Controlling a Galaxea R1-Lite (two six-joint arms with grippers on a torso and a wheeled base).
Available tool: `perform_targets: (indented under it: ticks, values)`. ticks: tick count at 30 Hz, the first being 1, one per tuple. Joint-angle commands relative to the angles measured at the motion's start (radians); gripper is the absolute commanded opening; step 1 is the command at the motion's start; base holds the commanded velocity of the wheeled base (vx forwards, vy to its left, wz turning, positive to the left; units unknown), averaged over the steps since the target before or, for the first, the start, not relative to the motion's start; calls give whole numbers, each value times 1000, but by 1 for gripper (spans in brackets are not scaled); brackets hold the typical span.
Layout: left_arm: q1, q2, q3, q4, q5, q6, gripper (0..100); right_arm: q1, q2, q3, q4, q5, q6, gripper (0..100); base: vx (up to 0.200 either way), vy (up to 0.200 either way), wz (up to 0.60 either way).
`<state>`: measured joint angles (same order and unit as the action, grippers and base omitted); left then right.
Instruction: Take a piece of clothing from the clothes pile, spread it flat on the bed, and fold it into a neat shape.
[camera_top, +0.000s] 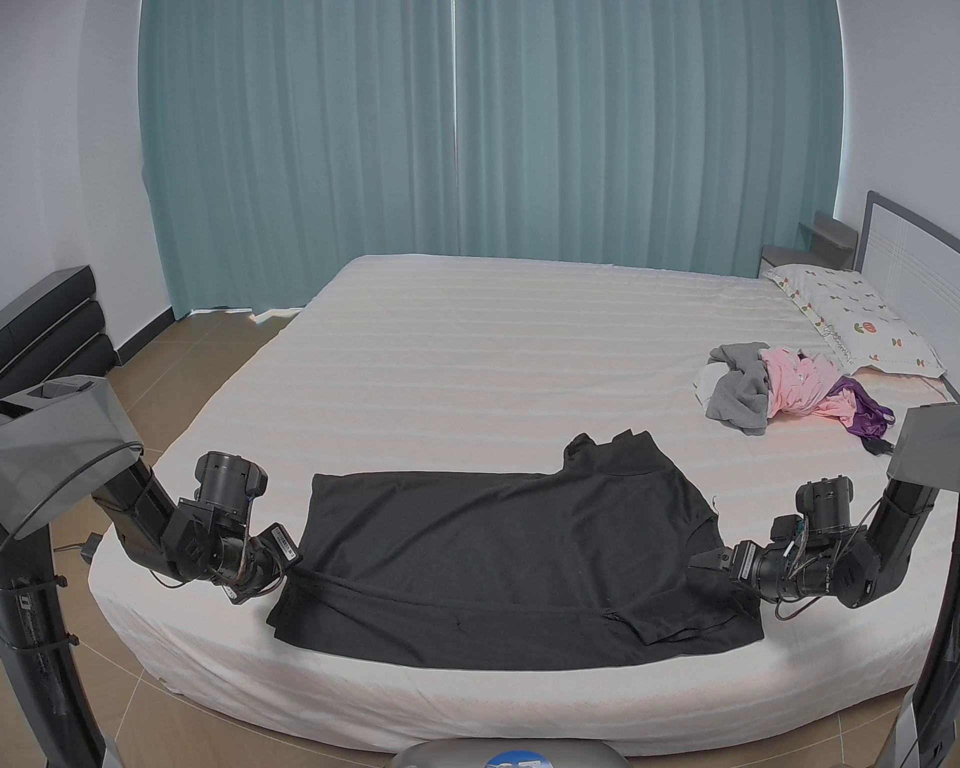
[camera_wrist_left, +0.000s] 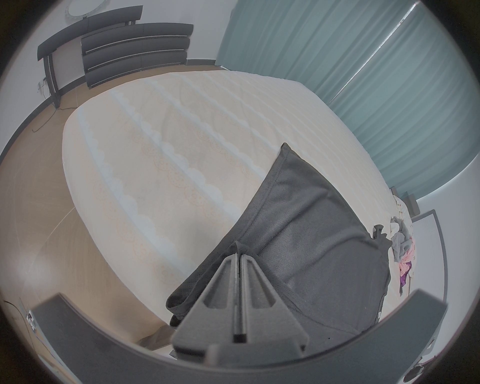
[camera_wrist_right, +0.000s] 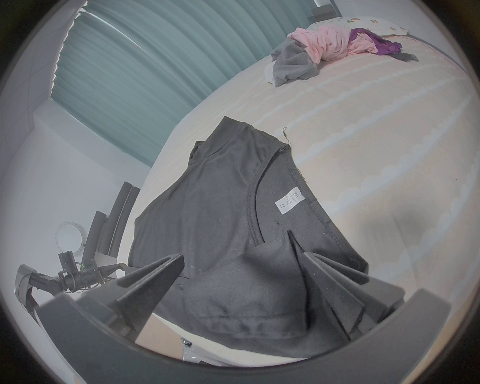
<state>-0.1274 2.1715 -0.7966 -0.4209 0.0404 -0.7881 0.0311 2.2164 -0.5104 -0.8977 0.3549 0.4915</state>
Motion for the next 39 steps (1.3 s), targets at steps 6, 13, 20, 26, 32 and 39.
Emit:
perform_targets:
  ticks: [6,13,20,26,32,39]
  values:
    - [0,1,0,1,-1,0,0,-3,95,-77,2,1,-8,100,0,0,0]
    - [0,1,0,1,-1,0,0,3,112,-80,0,-4,-16,100,0,0,0]
    - [-1,-1,-1,1,-1,0,0,3,120,-79,3,-7,-54,100,0,0,0]
    - [-1,-1,-1,1,-1,1,0,1,120,-80,2,-8,-54,0,0,0,0]
    - [-1,-1,-1,1,-1,1,0,-36,95,-77,2,-1,-44,0,0,0,0]
    - [0,-4,-1,-1,-1,0,0,-71,55,-48,-1,7,-40,0,0,0,0]
